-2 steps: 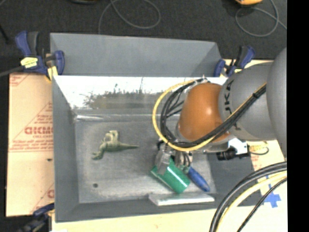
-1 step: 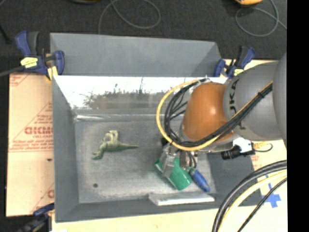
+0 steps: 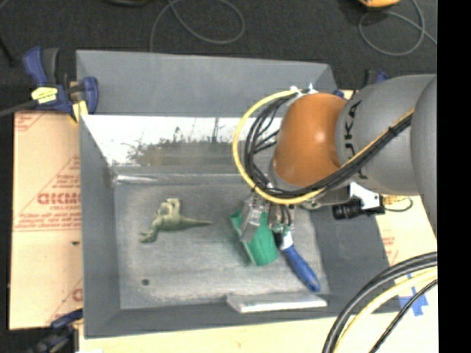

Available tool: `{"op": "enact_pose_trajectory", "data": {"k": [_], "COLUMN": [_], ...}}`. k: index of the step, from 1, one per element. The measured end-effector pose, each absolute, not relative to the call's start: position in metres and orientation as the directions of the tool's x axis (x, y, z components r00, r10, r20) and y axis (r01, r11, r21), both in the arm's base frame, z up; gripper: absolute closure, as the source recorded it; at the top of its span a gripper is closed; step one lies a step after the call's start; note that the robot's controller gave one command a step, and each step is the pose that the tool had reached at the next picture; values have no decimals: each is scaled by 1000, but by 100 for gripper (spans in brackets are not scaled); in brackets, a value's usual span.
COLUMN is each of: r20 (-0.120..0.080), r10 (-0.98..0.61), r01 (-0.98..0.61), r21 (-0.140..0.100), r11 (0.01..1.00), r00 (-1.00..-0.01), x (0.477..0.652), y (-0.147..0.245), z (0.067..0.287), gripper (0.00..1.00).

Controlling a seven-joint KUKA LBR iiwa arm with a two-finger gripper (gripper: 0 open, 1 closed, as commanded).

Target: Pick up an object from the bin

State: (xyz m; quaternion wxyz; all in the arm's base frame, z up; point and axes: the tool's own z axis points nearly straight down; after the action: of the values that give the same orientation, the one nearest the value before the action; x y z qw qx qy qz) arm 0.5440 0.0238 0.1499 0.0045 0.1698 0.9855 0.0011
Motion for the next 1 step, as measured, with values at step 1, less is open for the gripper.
{"op": "enact_pose_trajectory", "data": {"k": [1], "r20": [5], "r10": [326], "r01": [326], "r21": [-4], "r11": [945], "r00": [-945], "x": [526], "y": [49], "z": [181], "gripper": [100]}}
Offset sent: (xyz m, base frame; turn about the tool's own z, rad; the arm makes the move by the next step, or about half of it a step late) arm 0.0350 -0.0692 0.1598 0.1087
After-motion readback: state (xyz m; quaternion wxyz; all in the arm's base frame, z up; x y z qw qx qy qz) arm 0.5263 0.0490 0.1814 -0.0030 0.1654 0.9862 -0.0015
